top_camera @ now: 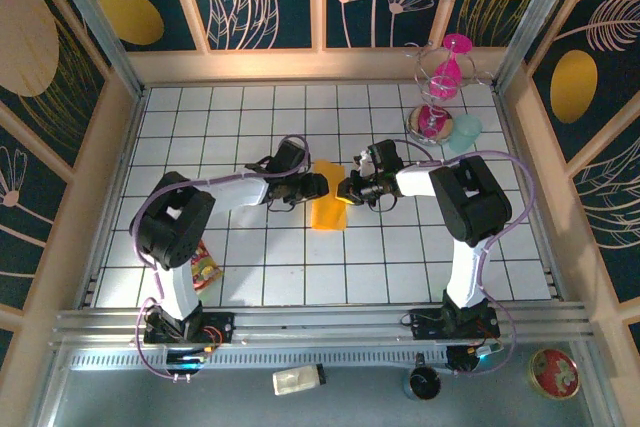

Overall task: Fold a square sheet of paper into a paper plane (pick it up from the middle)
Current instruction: Hold the square sheet of paper at the center of the table.

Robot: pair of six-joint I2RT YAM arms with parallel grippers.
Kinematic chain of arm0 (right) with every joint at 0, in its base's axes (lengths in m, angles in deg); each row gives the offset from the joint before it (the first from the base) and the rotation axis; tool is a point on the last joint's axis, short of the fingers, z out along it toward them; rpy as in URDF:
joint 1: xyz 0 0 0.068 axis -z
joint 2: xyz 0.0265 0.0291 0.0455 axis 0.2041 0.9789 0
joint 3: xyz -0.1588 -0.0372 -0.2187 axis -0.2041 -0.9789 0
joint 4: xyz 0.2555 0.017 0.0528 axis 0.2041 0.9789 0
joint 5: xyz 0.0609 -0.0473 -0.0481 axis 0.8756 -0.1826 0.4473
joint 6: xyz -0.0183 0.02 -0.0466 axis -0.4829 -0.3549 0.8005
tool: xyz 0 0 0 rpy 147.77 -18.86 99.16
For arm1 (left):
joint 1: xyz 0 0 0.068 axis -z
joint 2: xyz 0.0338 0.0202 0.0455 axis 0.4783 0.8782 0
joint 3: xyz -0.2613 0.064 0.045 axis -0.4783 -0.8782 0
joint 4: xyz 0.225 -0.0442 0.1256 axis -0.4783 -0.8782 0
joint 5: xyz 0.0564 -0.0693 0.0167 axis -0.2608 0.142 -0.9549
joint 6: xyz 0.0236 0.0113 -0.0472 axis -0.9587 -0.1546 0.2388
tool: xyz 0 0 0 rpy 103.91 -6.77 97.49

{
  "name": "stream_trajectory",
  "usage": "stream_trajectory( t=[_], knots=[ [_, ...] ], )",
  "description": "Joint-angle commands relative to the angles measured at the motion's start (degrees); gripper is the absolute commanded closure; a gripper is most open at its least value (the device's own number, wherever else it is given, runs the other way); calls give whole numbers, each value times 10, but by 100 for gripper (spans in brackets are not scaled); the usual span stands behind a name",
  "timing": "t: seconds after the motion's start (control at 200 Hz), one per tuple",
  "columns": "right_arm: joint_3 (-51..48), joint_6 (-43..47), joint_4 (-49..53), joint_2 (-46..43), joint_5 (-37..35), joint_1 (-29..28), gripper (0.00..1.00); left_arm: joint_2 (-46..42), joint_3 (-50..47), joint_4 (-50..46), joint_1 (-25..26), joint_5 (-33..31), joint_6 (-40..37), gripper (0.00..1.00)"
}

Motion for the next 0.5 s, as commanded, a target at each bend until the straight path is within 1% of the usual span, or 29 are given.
stream_trajectory(
  t=[0.0,0.12,0.225,0.405,0.496],
  knots=[
    [-22,0,45,48,-61,-8,89,27,23,-35,9,-3,-14,46],
    [-17,-8,36,38,-47,-7,88,41,33,-53,12,-13,-20,48],
    [-20,-18,20,27,-27,-7,87,47,36,-64,12,-23,-24,52],
    [-26,-33,-16,-13,-2,0,83,60,38,-80,13,-37,-35,62],
    [-31,-45,-40,-44,6,7,79,64,38,-80,13,-40,-39,64]
  ],
)
